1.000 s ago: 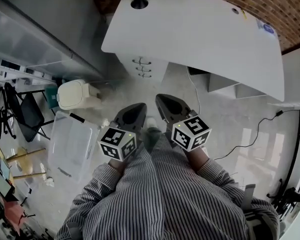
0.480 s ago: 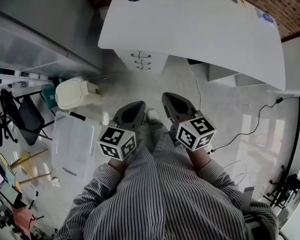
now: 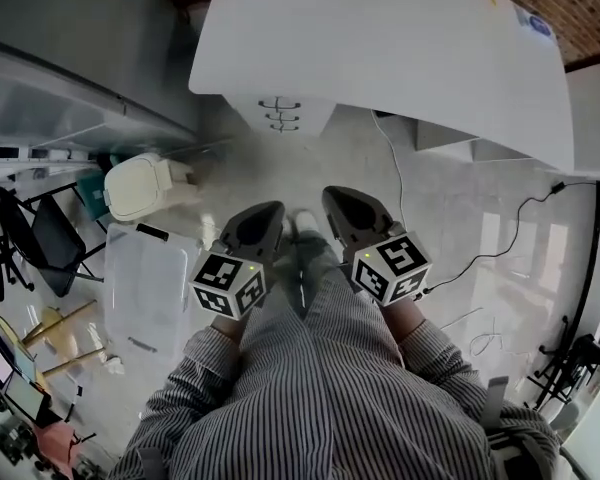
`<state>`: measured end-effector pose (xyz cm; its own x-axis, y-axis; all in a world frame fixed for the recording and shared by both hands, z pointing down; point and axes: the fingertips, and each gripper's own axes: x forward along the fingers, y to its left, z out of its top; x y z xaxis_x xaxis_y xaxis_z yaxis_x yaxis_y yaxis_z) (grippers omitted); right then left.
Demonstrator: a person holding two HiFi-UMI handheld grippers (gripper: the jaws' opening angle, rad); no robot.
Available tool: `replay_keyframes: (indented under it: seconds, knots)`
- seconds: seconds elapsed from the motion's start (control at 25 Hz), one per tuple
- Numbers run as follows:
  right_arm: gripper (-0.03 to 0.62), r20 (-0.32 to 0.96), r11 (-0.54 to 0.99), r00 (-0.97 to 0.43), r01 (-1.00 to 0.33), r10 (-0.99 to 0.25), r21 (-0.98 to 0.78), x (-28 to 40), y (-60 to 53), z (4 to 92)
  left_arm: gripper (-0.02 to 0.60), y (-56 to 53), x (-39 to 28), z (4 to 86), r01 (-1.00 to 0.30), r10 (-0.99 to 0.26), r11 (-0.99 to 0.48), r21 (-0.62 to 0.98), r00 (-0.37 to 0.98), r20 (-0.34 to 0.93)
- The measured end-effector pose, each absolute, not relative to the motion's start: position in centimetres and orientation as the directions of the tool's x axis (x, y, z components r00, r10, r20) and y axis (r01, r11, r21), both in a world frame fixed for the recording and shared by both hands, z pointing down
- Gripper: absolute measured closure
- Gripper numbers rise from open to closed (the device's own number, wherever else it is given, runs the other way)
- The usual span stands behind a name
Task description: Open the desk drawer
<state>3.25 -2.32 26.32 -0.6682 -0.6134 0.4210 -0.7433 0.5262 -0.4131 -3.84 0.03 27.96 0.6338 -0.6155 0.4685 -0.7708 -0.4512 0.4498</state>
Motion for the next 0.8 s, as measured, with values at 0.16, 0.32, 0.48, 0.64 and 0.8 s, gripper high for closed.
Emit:
replay_keyframes:
  seconds: [0.16, 0.32, 0.48, 0.64, 0.8]
  knots:
    - [0.577, 0.427, 0.531, -0.68, -0.733, -0.596, -0.425, 2.6, -3.6, 27.5, 0.569, -1.2, -4.8, 29.3, -0.774, -0.623, -0.414, 0.479, 0.625, 0.47]
    - [0.577, 0.444, 0.523, -0.676, -0.737, -0.588, -0.429, 2.4, -4.4, 28.7, 0.569, -2.4, -5.5, 30.2, -0.764, -0.626, -0.401, 0.506, 0.632, 0.457]
    - [0.577, 0.471, 0.506, -0.669, -0.743, -0.575, -0.437, 2.3, -5.0, 30.8, 0.569, -3.7, -5.3, 31.4, -0.735, -0.619, -0.421, 0.532, 0.661, 0.424]
    - [0.577, 0.498, 0.493, -0.669, -0.744, -0.552, -0.452, 1.9, -5.3, 32.9, 0.569, -4.7, -5.0, 33.3, -0.719, -0.604, -0.403, 0.566, 0.674, 0.425]
    - [0.577, 0.519, 0.49, -0.67, -0.742, -0.531, -0.457, 1.4, -5.9, 35.1, 0.569, -5.6, -4.8, 35.4, -0.729, -0.581, -0.421, 0.54, 0.674, 0.457]
